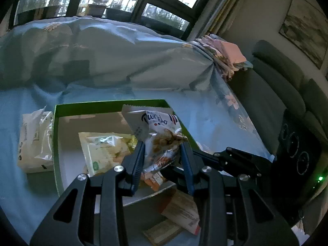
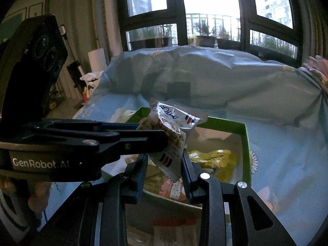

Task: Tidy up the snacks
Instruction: 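Lift the white packet with the left tool and carry it over the box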

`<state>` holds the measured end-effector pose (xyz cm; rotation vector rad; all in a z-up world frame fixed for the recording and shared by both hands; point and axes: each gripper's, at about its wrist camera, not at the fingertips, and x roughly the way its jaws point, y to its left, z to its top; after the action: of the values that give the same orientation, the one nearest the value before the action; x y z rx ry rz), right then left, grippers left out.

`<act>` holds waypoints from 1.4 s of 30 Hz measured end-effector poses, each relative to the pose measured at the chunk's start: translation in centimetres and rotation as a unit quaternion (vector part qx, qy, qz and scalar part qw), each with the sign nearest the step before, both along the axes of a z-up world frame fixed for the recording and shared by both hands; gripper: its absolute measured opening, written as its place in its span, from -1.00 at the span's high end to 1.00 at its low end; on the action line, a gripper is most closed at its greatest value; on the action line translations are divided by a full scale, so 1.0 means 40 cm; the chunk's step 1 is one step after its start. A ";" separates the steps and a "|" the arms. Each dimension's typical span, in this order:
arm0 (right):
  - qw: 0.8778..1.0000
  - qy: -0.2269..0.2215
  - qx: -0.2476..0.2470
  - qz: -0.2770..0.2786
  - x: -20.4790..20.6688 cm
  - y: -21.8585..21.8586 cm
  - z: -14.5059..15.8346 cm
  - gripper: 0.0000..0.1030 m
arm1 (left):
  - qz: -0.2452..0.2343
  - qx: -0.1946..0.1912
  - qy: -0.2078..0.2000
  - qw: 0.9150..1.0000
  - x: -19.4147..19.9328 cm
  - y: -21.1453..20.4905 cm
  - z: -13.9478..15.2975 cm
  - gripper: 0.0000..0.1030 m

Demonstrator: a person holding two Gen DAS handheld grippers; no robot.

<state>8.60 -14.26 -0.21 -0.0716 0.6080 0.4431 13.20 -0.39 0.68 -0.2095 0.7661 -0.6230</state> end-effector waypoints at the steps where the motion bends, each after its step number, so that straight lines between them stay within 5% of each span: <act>1: 1.000 0.002 -0.001 0.001 0.006 0.003 -0.002 0.35 | 0.003 -0.001 0.002 1.000 0.003 0.003 -0.002 0.31; 42: 0.998 0.055 -0.004 0.004 0.100 0.044 -0.084 0.35 | 0.036 0.004 0.059 0.998 0.074 0.028 -0.090 0.32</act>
<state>12.58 -12.49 -3.55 -0.0579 0.7184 0.4549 16.15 0.74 -2.91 -0.2682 0.8716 -0.5429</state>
